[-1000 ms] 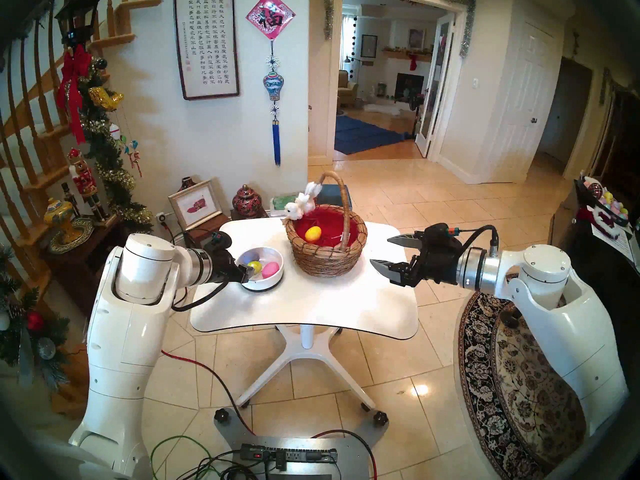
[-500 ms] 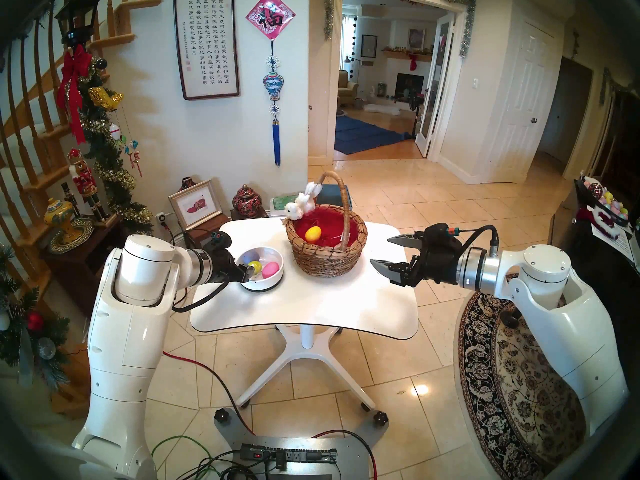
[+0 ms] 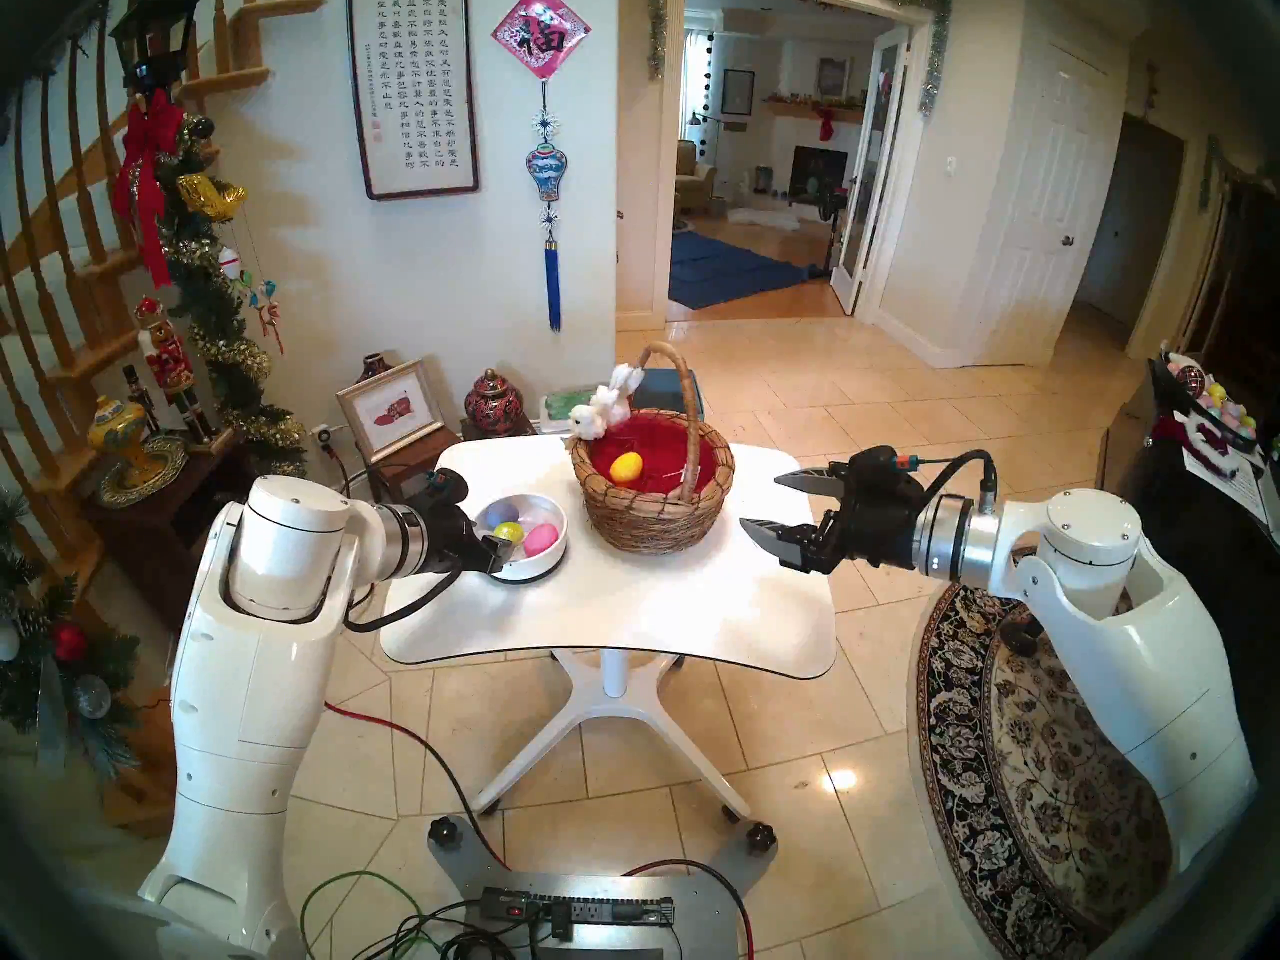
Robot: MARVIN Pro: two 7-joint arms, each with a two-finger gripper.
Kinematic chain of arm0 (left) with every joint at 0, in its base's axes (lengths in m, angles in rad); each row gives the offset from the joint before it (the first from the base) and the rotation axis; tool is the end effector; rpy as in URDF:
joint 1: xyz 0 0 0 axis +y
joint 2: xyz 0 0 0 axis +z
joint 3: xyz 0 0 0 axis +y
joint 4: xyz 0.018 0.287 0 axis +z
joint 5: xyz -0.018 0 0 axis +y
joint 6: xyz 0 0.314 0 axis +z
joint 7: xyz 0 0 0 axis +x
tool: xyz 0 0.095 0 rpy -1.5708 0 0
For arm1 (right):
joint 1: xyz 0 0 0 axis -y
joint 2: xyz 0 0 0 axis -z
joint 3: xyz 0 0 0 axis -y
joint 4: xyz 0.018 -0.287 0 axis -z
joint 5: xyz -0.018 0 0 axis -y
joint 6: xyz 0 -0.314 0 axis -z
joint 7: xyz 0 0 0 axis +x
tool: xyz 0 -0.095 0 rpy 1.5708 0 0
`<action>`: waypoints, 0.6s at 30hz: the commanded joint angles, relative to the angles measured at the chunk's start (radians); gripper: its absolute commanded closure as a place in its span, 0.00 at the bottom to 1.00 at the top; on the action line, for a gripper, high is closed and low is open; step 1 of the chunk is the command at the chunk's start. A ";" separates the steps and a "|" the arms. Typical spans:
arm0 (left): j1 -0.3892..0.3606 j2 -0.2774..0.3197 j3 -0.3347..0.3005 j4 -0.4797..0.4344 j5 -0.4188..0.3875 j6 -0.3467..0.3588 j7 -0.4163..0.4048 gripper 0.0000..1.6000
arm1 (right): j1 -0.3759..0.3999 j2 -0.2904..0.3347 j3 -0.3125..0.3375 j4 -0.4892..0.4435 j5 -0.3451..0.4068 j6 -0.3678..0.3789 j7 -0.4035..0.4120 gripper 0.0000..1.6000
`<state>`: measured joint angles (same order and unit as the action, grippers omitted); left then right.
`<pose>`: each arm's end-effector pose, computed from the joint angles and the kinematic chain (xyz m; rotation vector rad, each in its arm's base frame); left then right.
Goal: Put easter egg into basket
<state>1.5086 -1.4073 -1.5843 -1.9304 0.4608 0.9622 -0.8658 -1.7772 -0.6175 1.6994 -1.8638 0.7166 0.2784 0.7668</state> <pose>0.3942 0.0045 -0.2321 2.6305 -0.7336 1.2295 0.3531 -0.1284 -0.1834 -1.9852 -0.9833 -1.4613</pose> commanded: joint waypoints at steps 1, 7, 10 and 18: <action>-0.005 0.015 0.003 -0.017 -0.017 -0.002 -0.107 0.15 | 0.000 0.003 0.005 -0.001 -0.001 -0.002 0.001 0.00; -0.012 0.020 0.010 -0.007 -0.026 -0.002 -0.102 0.15 | 0.000 0.003 0.005 -0.001 -0.001 -0.002 0.001 0.00; -0.019 0.019 0.010 -0.003 -0.022 -0.002 -0.110 0.15 | 0.000 0.004 0.005 -0.001 -0.001 -0.002 0.001 0.00; -0.027 0.017 0.019 0.003 -0.023 -0.002 -0.108 0.17 | -0.001 0.004 0.005 -0.001 0.000 -0.002 0.000 0.00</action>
<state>1.5053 -1.3831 -1.5657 -1.9253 0.4358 0.9622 -0.8658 -1.7776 -0.6168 1.6991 -1.8638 0.7174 0.2779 0.7661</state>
